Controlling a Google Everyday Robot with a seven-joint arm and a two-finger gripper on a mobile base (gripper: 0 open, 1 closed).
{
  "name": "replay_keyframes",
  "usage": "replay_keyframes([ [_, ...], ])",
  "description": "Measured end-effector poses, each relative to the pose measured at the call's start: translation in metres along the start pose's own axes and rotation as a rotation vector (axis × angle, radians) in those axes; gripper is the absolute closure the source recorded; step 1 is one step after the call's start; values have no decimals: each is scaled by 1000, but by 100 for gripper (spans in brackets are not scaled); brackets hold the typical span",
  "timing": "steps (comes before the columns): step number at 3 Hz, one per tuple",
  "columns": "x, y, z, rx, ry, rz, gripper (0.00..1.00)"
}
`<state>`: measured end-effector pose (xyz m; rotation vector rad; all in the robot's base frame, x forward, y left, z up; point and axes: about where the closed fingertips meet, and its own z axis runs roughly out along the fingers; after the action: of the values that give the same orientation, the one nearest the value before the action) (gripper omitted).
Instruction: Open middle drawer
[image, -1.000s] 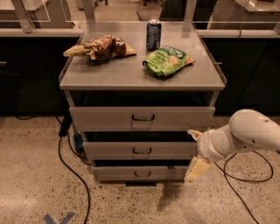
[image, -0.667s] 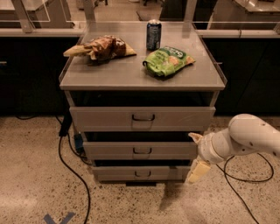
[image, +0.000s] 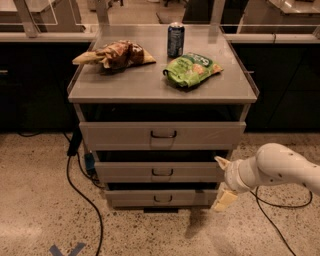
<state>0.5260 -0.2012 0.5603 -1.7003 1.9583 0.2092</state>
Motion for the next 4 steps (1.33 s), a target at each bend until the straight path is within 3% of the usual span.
replay_keyframes([
  [1, 12, -9, 43, 44, -71, -14, 0],
  [3, 15, -7, 52, 40, -102, -23, 0],
  [4, 21, -14, 81, 1, -123, -40, 0],
])
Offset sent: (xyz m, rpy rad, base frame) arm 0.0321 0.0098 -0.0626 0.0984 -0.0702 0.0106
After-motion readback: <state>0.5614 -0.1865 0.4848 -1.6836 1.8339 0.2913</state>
